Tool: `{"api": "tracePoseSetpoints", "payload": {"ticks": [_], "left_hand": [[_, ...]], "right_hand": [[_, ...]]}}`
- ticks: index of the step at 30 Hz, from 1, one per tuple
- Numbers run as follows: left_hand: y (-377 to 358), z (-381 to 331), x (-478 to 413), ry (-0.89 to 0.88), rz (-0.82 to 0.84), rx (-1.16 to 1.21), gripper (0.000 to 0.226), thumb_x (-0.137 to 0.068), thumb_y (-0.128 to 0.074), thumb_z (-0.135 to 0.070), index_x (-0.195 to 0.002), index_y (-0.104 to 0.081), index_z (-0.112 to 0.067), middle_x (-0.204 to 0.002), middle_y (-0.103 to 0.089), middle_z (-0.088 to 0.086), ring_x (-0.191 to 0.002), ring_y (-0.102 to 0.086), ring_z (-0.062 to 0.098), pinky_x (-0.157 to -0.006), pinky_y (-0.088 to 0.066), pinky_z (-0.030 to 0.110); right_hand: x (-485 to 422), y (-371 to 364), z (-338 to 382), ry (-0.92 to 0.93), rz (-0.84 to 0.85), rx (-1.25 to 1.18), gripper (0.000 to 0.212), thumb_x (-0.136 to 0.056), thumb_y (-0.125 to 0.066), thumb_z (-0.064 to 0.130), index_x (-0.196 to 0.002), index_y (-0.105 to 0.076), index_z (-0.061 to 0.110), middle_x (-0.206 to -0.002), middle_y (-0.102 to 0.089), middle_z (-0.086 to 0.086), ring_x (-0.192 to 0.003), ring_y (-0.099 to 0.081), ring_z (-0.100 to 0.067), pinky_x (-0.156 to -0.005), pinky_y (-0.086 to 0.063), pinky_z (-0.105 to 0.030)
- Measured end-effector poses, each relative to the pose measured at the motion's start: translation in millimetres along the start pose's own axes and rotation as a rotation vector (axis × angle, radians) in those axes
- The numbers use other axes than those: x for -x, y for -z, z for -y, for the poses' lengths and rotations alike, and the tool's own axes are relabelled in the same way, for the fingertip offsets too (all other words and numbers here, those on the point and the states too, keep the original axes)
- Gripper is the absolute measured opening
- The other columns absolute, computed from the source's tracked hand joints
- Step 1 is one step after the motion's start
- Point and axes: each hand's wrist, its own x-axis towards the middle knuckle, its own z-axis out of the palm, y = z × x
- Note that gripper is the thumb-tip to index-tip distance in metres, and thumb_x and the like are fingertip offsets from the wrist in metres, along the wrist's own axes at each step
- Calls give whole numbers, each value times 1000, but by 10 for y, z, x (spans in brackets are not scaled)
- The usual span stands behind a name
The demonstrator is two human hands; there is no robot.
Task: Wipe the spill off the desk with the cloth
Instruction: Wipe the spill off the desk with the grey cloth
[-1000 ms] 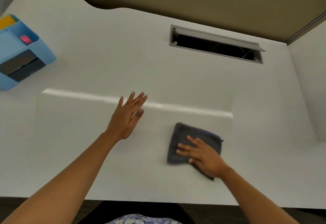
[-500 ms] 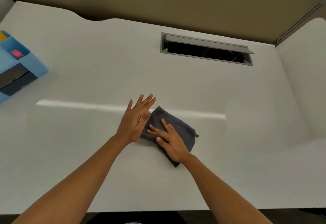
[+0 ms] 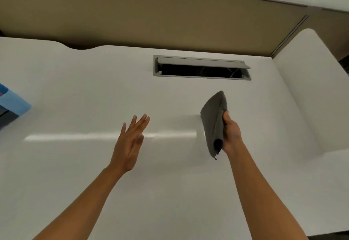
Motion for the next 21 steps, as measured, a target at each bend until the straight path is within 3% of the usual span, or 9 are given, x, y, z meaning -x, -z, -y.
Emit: {"api": "tracePoseSetpoints", "payload": {"ticks": [4, 7, 10, 13, 21], "left_hand": [[-46, -38, -93, -23, 20, -28, 59, -99, -10, -60, -150, -29, -37, -159, -25, -22, -151, -9, 8, -124, -1, 45], [-28, -91, -152, -65, 66, -84, 57, -100, -11, -58, -150, -29, -37, -159, -25, -23, -151, -10, 8, -124, 0, 40], [-17, -142, -182, -103, 103, -140, 57, -100, -12, -58, -150, -29, -37, -159, -25, -23, -151, -11, 9, -124, 0, 37], [-30, -152, -238, -109, 125, -192, 55, -101, -14, -56, -150, -28, -37, -159, -24, -23, -151, -12, 10, -123, 0, 34], [-164, -113, -293, -68, 152, -189, 59, -99, -13, -59, -151, -25, -35, -159, -26, -20, -151, -13, 11, -122, 1, 30]], "right_hand": [[-346, 31, 554, 115, -147, 72, 38, -91, -58, 46, -115, -61, 16, -102, -68, -5, -94, -65, -26, -72, -56, -36], [-672, -29, 820, 258, -208, 281, 42, -98, -46, 41, -134, -53, 22, -129, -60, -8, -114, -55, -28, -98, -46, -40], [-1017, -82, 855, 464, -149, 752, 48, -106, -29, 35, -152, -28, 23, -154, -37, -10, -140, -32, -35, -114, -28, -43], [-1324, -27, 604, 355, 31, 1255, 61, -105, -26, 42, -156, 2, 23, -165, -3, -4, -149, 5, -40, -121, -2, -51], [-1622, 289, 154, 604, -42, 1482, 65, -102, -23, 52, -156, 5, 27, -166, -1, 2, -151, 6, -29, -122, -1, -44]]}}
